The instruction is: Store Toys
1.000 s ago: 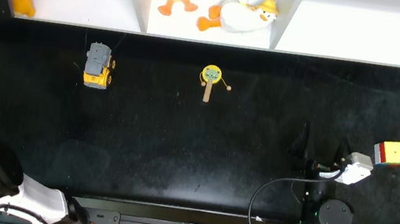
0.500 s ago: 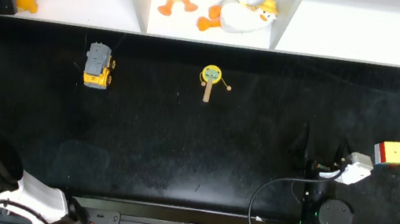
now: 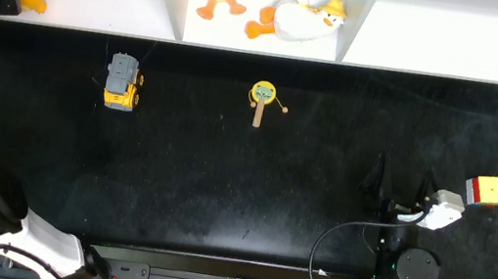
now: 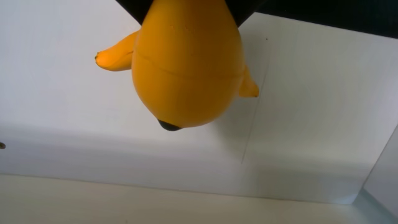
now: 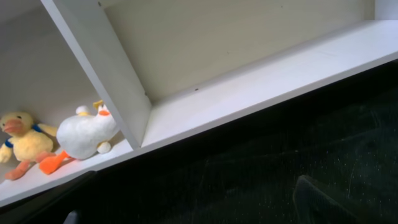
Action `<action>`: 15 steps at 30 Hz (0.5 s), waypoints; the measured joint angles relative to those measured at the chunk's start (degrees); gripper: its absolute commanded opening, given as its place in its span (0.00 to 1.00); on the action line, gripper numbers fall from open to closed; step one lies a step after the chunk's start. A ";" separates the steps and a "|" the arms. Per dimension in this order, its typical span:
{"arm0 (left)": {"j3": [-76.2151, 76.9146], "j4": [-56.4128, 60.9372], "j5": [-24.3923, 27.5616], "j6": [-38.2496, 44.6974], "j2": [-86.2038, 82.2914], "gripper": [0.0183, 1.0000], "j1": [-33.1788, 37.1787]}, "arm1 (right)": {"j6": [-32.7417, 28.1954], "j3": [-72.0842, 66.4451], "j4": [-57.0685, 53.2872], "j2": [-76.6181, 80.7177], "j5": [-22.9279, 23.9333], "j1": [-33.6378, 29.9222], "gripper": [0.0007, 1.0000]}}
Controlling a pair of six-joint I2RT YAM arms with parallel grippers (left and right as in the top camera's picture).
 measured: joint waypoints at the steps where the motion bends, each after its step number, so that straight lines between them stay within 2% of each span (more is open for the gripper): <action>1: 0.11 0.17 0.00 0.00 0.26 0.13 0.00 | -0.02 0.00 -0.02 0.00 0.00 0.00 1.00; 11: 0.44 1.44 -0.02 0.00 0.92 0.17 -1.03 | -0.02 0.00 0.00 0.00 0.00 0.00 0.99; 15: 0.46 1.55 -0.02 0.00 1.03 0.22 -1.03 | -0.02 0.00 0.02 0.00 0.00 0.00 1.00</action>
